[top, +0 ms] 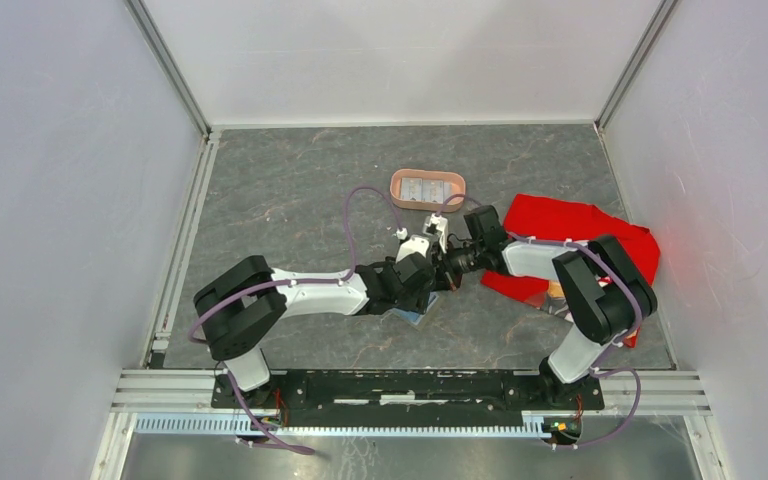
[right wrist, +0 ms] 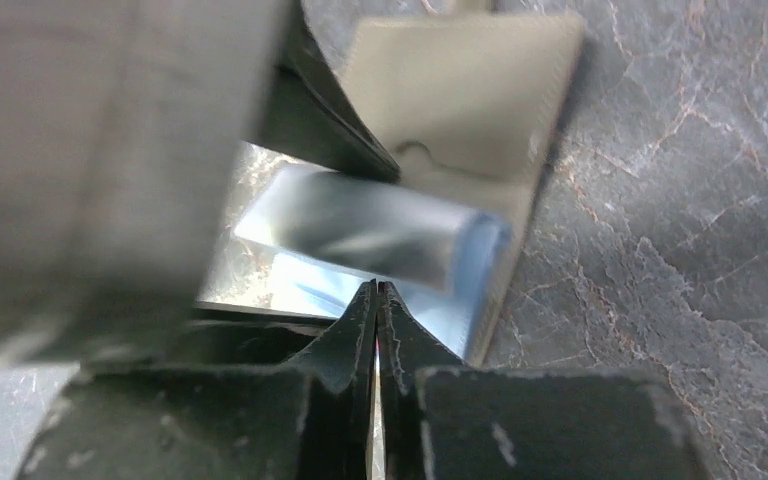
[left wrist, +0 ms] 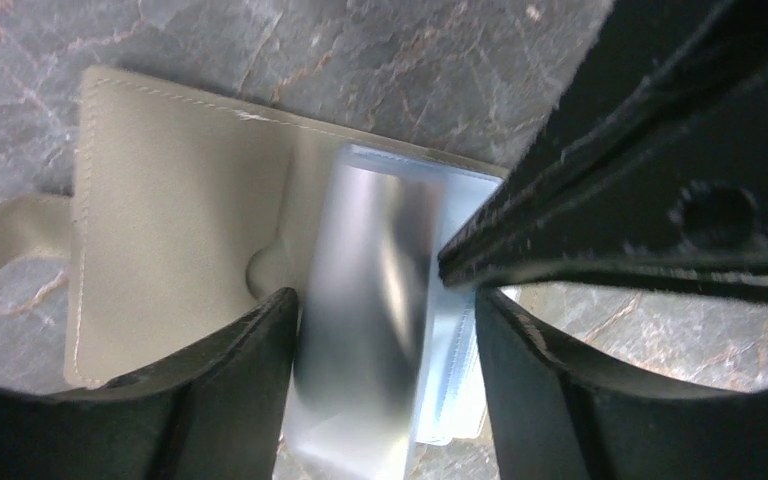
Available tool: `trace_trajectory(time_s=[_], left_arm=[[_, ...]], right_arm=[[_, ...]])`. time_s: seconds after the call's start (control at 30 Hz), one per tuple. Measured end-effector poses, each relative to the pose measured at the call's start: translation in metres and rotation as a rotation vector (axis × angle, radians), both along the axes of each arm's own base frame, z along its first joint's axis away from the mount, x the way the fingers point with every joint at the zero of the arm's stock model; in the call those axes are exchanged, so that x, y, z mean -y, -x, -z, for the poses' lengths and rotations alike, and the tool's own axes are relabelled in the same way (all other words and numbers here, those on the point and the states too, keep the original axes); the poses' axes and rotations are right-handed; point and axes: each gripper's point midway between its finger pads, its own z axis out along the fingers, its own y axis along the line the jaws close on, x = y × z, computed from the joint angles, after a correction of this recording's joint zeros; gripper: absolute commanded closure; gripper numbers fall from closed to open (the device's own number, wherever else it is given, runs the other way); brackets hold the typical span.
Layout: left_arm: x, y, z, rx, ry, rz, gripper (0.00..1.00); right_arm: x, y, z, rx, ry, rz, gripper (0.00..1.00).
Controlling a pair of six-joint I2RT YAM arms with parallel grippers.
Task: Put the credit cards into the card holder
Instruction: Open the card holder at the center of the board.
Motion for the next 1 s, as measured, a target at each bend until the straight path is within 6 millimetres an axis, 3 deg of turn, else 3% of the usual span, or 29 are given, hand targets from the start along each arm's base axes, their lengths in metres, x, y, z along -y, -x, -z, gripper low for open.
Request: trace_trajectory(time_s=[0.33, 0.63, 0.83, 1.0], left_arm=[[0.009, -0.008, 0.0, 0.033, 0.036, -0.01, 0.53], [0.005, -0.01, 0.0, 0.046, 0.082, -0.018, 0.66], [0.002, -0.012, -0.004, 0.017, 0.226, -0.037, 0.75], [0.005, -0.008, -0.007, -0.079, 0.447, -0.058, 0.8]], right_arm=[[0.014, -0.021, -0.047, 0.125, -0.08, 0.026, 0.84], [0.047, -0.034, -0.056, 0.279, -0.018, 0.034, 0.81], [0.052, -0.015, -0.063, 0.492, -0.034, -0.149, 0.91], [0.043, 0.028, -0.038, 0.613, -0.04, -0.38, 1.0]])
